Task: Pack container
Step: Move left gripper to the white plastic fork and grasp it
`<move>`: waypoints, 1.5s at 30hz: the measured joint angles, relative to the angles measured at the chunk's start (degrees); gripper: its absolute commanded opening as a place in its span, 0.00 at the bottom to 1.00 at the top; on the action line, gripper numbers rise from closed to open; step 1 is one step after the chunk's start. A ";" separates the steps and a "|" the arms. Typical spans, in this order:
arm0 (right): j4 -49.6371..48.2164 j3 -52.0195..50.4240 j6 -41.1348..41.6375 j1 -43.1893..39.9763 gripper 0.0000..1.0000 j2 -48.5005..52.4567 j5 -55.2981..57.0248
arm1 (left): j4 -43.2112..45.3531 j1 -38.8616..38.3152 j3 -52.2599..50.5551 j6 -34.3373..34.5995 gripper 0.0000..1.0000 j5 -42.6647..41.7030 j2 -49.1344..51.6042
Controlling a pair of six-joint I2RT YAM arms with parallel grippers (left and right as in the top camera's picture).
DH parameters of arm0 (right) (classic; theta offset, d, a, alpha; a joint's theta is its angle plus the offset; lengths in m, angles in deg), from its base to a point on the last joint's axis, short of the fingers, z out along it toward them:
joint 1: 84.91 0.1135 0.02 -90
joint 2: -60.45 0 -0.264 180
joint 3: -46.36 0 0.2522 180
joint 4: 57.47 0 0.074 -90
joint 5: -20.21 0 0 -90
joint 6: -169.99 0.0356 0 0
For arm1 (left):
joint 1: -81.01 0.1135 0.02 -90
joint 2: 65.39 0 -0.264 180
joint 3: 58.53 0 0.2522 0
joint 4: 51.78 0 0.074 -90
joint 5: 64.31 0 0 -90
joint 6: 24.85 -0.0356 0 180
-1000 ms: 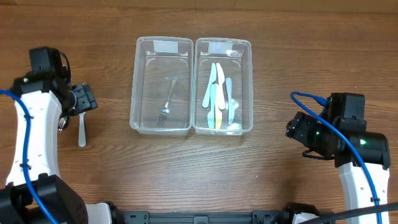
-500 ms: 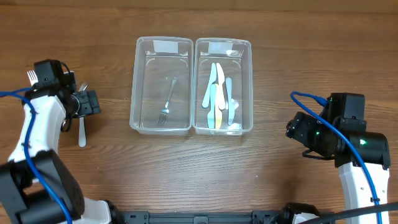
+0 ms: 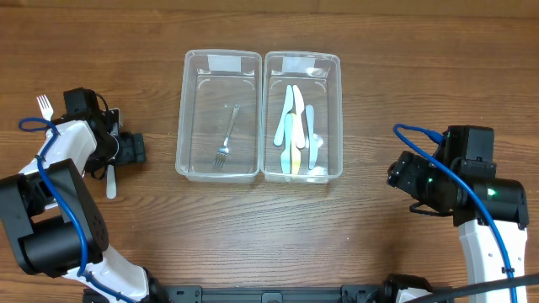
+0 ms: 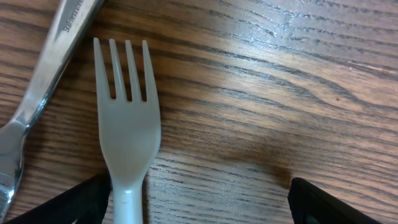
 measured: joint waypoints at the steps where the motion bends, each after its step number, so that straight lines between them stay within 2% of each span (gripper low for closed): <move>1: 0.02 0.00 0.02 0.00 0.77 0.00 0.00 | 0.02 0.00 0.00 0.00 0.85 0.02 0.02; 3: 0.02 0.00 0.02 0.00 0.77 0.00 0.00 | 0.11 0.00 0.00 -0.02 0.74 0.20 0.07; 6: -0.02 0.00 0.00 0.00 0.77 0.00 -0.02 | 0.20 0.02 0.02 -0.46 0.65 0.46 0.13; 9: 0.02 0.00 0.02 0.00 0.77 0.00 0.00 | 0.22 0.02 0.02 -0.96 0.51 0.63 0.17; 11: 0.02 0.00 0.04 0.00 0.77 0.00 0.00 | 0.17 0.02 0.02 -1.16 0.36 0.63 0.17; 12: 0.02 0.00 0.02 0.00 0.77 0.00 0.00 | 0.13 0.02 0.02 -1.20 0.32 0.63 0.17; 19: 0.00 0.00 0.00 0.00 0.77 0.00 0.02 | -0.15 0.02 0.02 -1.07 0.22 0.59 0.22; 22: -0.02 0.00 0.04 0.00 0.77 0.00 0.00 | -0.17 0.02 0.02 -1.11 0.14 0.59 0.22; 30: -0.15 0.00 0.00 0.00 0.77 0.00 0.00 | -0.35 0.02 0.11 -1.05 0.04 0.22 0.22; 33: -0.15 0.00 0.04 0.00 0.77 0.00 0.02 | -0.96 0.00 0.46 -1.05 0.04 0.13 0.37; 38: -0.15 0.00 0.00 0.00 0.77 0.00 -0.02 | -9.03 0.00 4.24 -1.03 0.04 -2.34 1.36; 45: -0.20 -0.04 0.02 0.00 0.77 0.00 0.00 | -20.72 -1.25 16.98 0.02 0.04 -4.70 -2.89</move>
